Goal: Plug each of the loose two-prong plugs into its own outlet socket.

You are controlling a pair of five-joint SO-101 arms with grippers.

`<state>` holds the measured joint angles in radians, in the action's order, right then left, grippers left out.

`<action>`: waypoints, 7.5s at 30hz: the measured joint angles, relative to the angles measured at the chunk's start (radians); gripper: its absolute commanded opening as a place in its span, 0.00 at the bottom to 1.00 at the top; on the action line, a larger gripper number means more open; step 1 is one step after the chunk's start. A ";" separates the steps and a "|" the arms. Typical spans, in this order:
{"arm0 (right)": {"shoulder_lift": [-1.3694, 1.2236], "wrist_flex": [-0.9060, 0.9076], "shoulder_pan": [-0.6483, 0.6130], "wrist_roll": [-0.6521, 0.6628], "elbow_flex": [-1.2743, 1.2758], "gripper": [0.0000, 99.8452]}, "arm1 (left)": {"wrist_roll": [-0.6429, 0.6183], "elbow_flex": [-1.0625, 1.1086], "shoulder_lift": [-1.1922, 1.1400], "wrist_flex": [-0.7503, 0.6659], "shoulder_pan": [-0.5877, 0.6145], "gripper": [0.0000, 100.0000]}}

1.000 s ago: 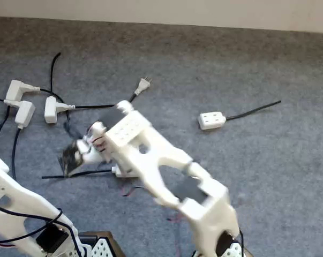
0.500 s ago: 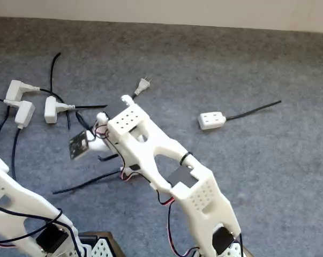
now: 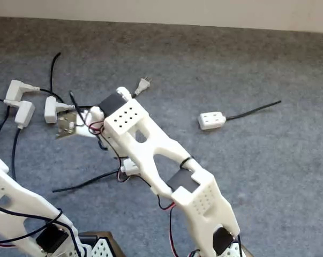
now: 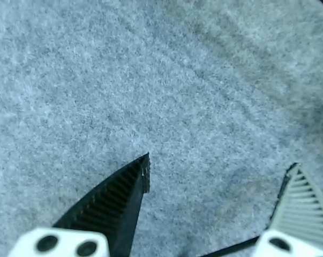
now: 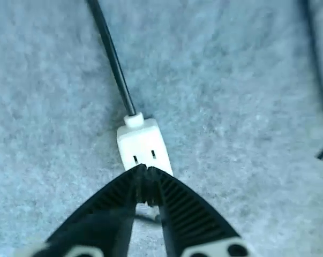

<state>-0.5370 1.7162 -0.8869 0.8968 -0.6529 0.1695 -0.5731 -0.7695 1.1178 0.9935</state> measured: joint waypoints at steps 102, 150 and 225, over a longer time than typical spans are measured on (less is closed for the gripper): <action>1.660 -0.816 0.856 -0.634 2.021 0.22 | 1.008 0.895 0.652 0.098 -1.157 0.22; 1.660 -0.879 0.850 -0.634 2.084 0.22 | 0.571 0.216 0.253 0.215 -0.577 0.30; 2.341 -0.798 1.706 -0.624 2.317 0.22 | 0.445 -0.319 -0.264 0.008 -1.556 0.00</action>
<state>1.8044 0.9183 0.8193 0.2723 1.6640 0.6145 -0.8922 -1.0334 1.1254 -0.5623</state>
